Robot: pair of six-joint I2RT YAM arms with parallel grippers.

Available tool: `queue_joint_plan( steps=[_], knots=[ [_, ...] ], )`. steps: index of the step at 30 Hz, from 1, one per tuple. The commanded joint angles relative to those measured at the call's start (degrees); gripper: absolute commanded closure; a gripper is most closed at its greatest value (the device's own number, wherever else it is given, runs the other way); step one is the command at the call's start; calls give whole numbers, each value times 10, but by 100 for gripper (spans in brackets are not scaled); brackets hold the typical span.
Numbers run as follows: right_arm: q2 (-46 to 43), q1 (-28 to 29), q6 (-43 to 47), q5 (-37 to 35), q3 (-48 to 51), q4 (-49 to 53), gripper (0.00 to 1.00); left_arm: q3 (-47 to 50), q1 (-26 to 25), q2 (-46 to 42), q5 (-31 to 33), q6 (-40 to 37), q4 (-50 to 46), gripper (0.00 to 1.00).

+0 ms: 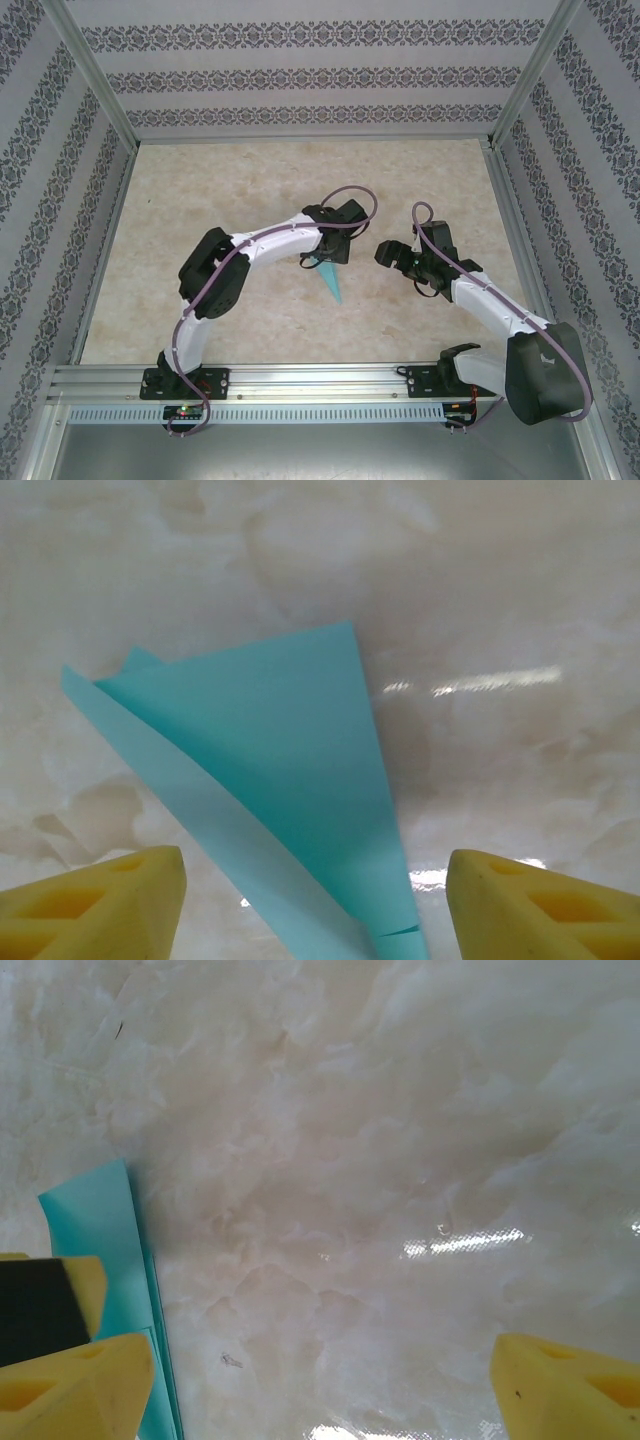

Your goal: Fold a paper plane with a square sheet of paper (pick it up from the middle)

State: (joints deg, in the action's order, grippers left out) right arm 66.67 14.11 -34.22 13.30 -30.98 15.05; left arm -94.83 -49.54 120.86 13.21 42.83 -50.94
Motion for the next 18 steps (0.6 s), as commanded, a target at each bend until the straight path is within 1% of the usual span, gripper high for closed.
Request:
queue_joint_plan(
  steps=[1, 5, 7, 10, 13, 18],
  knots=[
    [-8, -4, -8, -11, 7, -1, 12, -8, -9, -1, 1, 23, -34, 34],
    [-8, -4, -10, -9, 7, 0, 13, 15, -13, -22, 6, 41, -23, 45],
    [-7, -4, -12, -8, 7, 1, 13, 29, -13, -34, 7, 48, -15, 55],
    [-8, -4, -15, -9, 8, 2, 13, 51, -14, -48, 8, 62, -3, 66],
    [-7, -4, -18, -10, 8, 4, 13, 68, -14, -58, 14, 74, 4, 82],
    [-10, -4, -20, -6, 10, 4, 13, 96, -14, -96, 35, 84, 24, 93]
  ],
)
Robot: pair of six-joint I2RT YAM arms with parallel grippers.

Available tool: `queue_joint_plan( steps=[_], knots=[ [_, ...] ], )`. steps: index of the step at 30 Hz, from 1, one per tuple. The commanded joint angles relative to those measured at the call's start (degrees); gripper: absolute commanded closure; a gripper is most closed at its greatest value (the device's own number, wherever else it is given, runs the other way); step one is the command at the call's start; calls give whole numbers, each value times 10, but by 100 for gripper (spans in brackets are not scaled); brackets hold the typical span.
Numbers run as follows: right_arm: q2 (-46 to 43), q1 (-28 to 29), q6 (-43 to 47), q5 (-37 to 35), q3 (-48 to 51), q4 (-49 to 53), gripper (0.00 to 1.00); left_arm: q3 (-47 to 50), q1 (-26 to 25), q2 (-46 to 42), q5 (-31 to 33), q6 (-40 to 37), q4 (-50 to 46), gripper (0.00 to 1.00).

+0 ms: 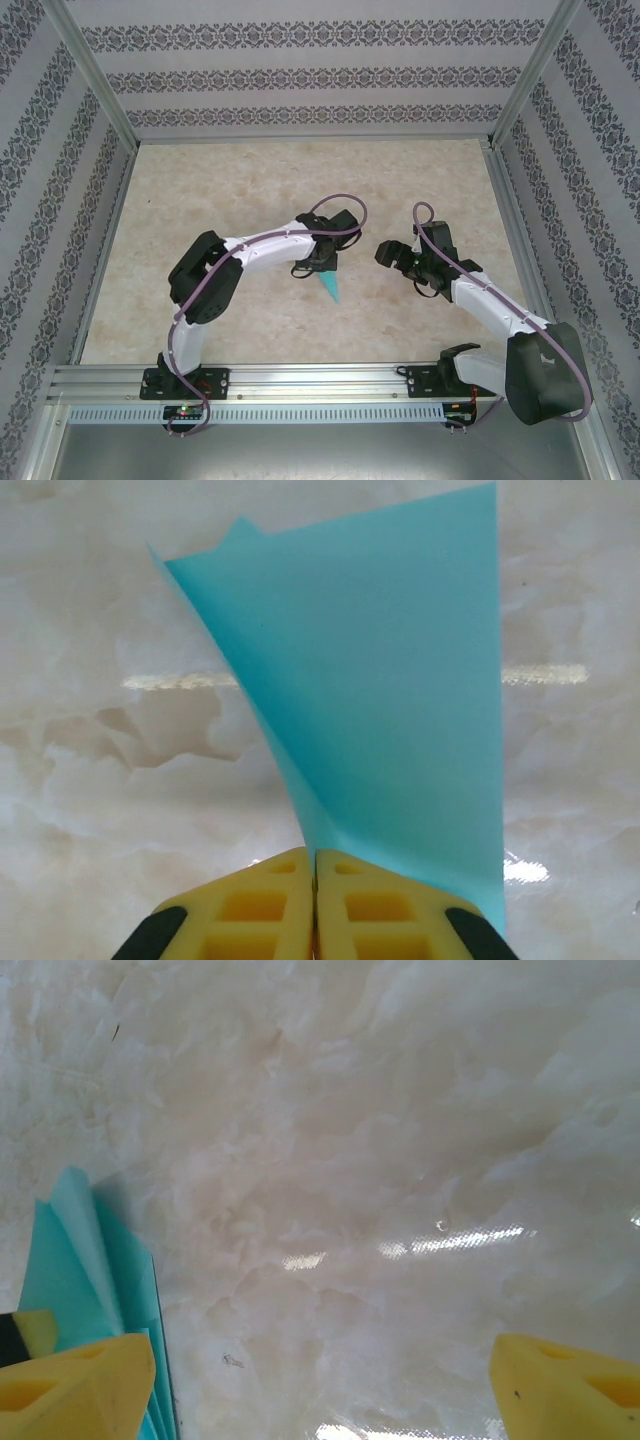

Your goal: Fold a paper plane with a square sheet of paper (pick it up from the middle)

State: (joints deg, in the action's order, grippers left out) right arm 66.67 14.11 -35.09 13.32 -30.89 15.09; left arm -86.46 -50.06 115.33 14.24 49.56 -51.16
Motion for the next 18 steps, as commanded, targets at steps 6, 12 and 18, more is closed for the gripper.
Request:
queue_joint_plan(
  steps=[6, 12, 18],
  knots=[
    [-20, -2, -19, 21, 18, -8, 13, 61, -8, -130, 23, -24, 96, 100],
    [-50, 29, -38, 44, 28, -34, 13, 171, -3, -222, -65, -76, 278, 100],
    [-92, 105, -69, -1, 30, -45, 16, 274, 13, -249, -134, -52, 422, 100]
  ],
)
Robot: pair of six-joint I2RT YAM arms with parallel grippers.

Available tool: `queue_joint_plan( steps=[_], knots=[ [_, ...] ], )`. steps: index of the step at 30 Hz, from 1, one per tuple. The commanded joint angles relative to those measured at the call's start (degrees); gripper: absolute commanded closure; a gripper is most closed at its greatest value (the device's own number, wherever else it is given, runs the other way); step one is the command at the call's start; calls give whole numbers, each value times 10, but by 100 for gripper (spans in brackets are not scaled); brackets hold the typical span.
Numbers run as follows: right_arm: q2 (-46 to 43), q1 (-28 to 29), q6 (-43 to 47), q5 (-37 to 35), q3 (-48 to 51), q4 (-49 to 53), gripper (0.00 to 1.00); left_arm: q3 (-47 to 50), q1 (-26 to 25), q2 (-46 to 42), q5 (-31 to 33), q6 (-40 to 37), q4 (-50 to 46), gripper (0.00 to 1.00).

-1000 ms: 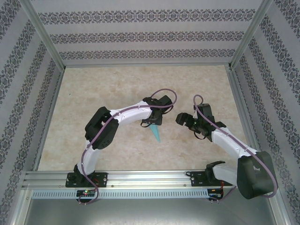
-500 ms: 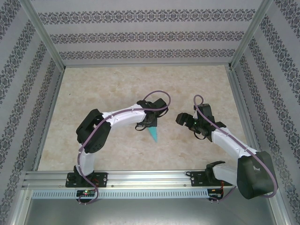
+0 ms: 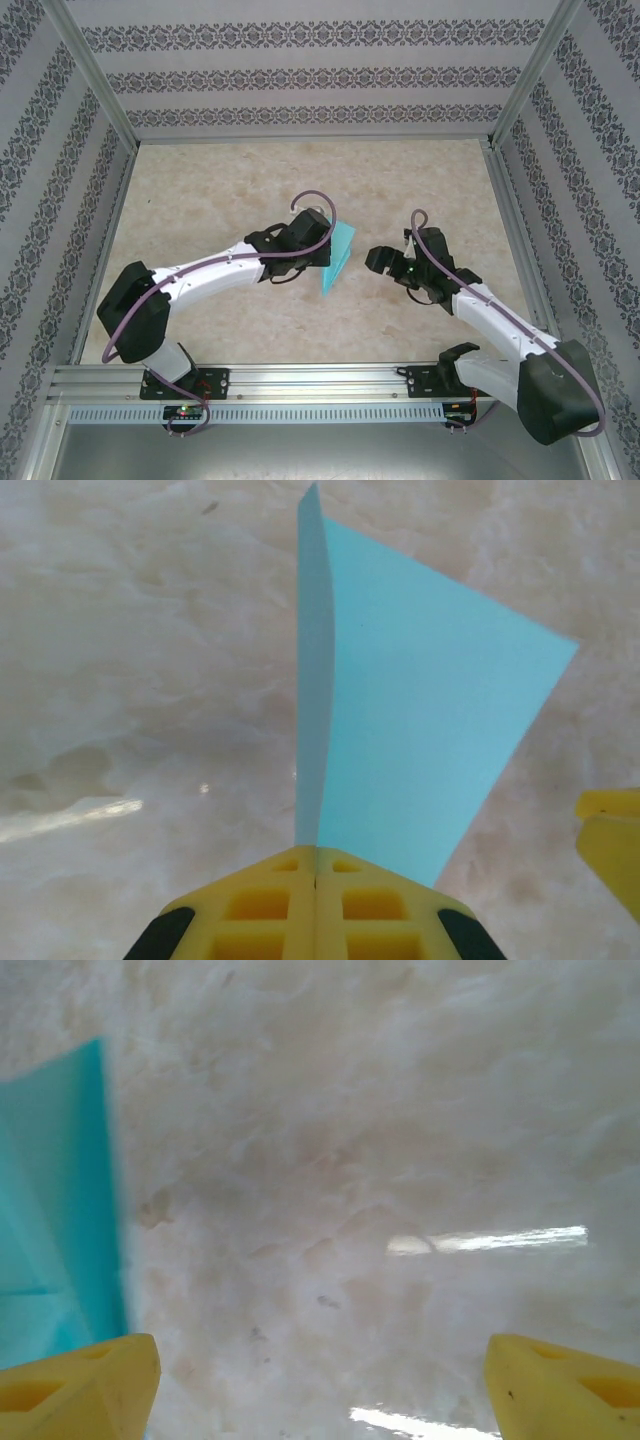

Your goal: Fold a paper plane with a square sheet of paper (pick it up from the middle)

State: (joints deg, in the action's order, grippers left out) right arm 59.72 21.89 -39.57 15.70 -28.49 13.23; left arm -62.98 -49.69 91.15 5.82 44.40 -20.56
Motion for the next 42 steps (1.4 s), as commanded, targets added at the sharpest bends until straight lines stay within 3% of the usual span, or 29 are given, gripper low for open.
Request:
queue_joint_plan(
  steps=[1, 7, 15, 24, 36, 42],
  knots=[
    [-29, 39, -30, -36, 9, -30, 16, 55, 12, -9, -60, 6, 139, 100],
    [-49, 96, -62, -75, 28, -54, 16, 161, 23, 6, -131, 65, 329, 100],
    [13, 165, -74, -111, 3, -72, 24, 236, 46, 35, -139, 117, 449, 100],
    [125, 217, -54, -124, -64, -71, 50, 257, 49, 34, -120, 116, 439, 100],
    [249, 214, 4, -141, -144, -34, 48, 271, 51, 34, -103, 103, 405, 100],
    [270, 214, 6, -140, -153, -33, 48, 277, 53, 34, -99, 104, 406, 100]
  ],
)
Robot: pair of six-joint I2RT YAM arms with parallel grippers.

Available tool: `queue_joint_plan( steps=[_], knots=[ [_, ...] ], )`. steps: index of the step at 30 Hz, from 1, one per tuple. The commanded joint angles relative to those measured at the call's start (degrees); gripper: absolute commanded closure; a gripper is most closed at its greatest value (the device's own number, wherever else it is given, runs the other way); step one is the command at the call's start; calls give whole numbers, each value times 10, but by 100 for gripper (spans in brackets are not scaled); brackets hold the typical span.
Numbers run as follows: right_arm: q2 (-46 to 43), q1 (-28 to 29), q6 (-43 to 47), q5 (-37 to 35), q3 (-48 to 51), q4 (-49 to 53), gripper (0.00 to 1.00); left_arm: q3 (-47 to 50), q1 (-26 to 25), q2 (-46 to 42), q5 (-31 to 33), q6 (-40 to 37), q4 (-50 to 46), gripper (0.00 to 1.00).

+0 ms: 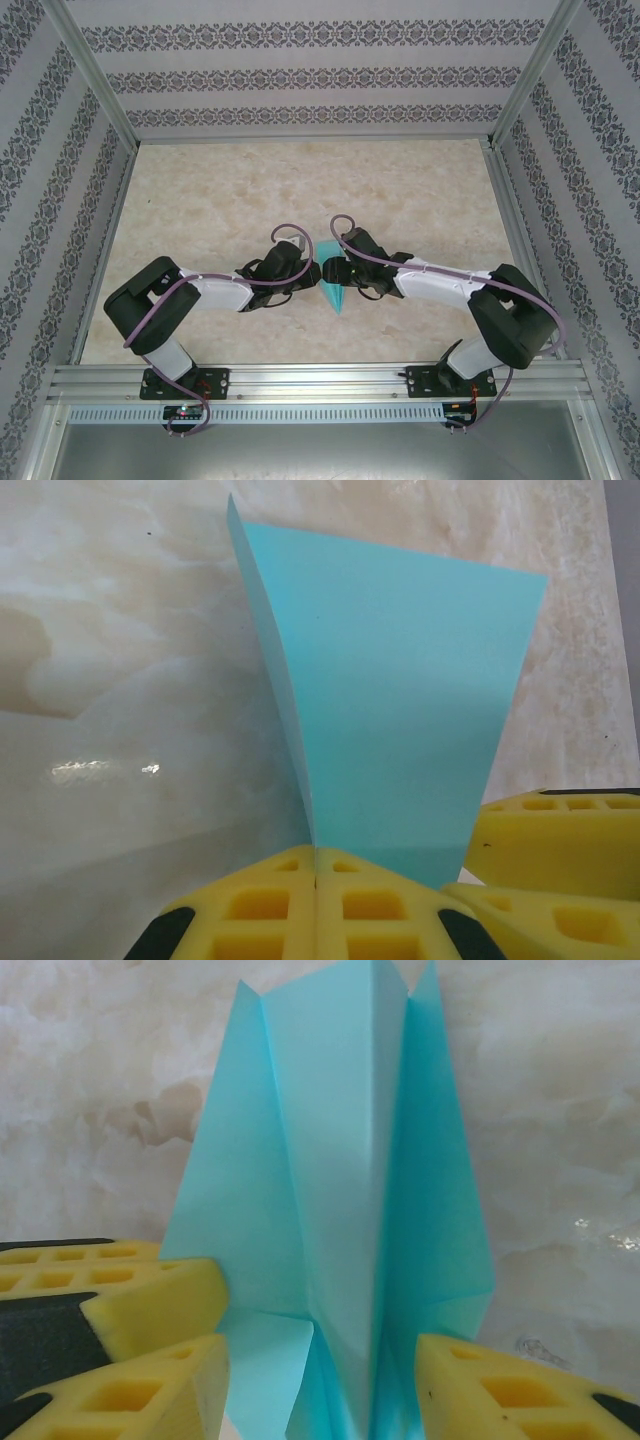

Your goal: Fold a paper plane with a square sheet of paper (pick it up from the middle)

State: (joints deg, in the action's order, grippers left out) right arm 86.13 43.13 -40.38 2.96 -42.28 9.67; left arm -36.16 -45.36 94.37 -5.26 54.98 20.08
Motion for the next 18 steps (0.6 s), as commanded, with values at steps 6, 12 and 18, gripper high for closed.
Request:
queue_joint_plan(
  steps=[6, 12, 18],
  knots=[
    [17, 6, 11, 0, -12, 11, 48, 6, 10, 11, 8, 0, 4, 100],
    [15, 15, 8, -15, -7, 29, 45, 6, 10, 14, 11, 1, 2, 100],
    [16, 22, 7, -12, -11, 43, 46, 6, 10, 18, 11, 3, 2, 100]
  ],
)
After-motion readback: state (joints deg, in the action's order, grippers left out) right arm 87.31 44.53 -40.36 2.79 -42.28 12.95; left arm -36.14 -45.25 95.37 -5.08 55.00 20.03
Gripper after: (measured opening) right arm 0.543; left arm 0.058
